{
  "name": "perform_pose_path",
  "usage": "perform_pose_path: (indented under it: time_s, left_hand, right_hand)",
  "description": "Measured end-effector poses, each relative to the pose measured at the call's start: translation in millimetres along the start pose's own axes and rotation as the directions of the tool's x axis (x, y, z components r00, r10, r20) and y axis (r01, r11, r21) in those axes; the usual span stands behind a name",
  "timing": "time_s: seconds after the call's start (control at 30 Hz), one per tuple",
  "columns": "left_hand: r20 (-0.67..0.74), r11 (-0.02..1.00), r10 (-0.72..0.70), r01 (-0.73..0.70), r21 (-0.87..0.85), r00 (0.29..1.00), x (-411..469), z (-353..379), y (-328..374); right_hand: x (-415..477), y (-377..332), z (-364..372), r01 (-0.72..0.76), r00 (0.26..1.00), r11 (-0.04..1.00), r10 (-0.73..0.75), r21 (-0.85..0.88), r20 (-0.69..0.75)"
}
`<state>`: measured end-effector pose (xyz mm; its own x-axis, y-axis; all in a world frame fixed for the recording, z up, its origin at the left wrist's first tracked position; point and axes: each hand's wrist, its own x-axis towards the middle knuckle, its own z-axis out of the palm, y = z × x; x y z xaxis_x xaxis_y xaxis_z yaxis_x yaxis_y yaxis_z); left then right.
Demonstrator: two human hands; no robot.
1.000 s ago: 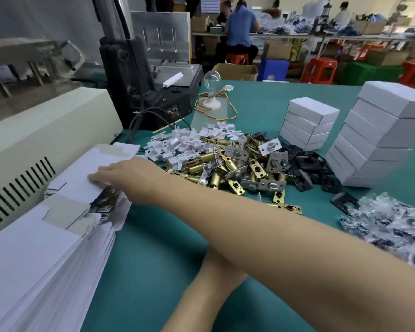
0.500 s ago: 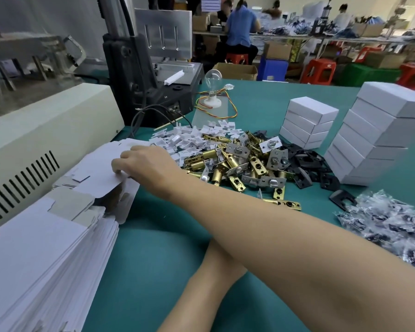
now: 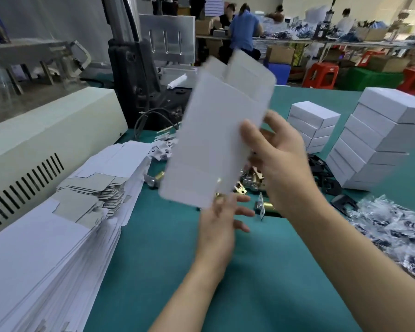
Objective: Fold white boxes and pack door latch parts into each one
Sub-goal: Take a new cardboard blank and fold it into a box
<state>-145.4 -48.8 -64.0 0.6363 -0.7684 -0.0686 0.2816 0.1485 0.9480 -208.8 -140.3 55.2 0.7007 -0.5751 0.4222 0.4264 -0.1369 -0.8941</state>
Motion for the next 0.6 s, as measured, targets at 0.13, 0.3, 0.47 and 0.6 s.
perform_pose_path:
  time_s: [0.13,0.3,0.47,0.6]
  left_hand:
    - [0.148,0.974,-0.022,0.054,-0.221,0.989,-29.8,1.2,24.7]
    - [0.235,0.953,-0.171,0.221,-0.208,0.957,-36.2,10.7,28.9]
    - [0.314,0.954,-0.139,0.212,-0.210,0.939,-43.6,5.2,25.1]
    - [0.341,0.972,-0.153,0.204,-0.117,0.927,-46.3,7.4,25.6]
  right_hand:
    - [-49.7,16.9,-46.9,-0.226,0.973,0.973,0.224,-0.045,-0.054]
    - [-71.5,31.4,-62.8,-0.235,0.962,0.968,0.219,-0.088,-0.166]
    - [-76.4,41.6,-60.6,-0.178,0.972,0.962,0.140,-0.206,-0.188]
    - [-78.5,37.6,-59.6,0.102,0.985,0.820,-0.164,-0.563,-0.060]
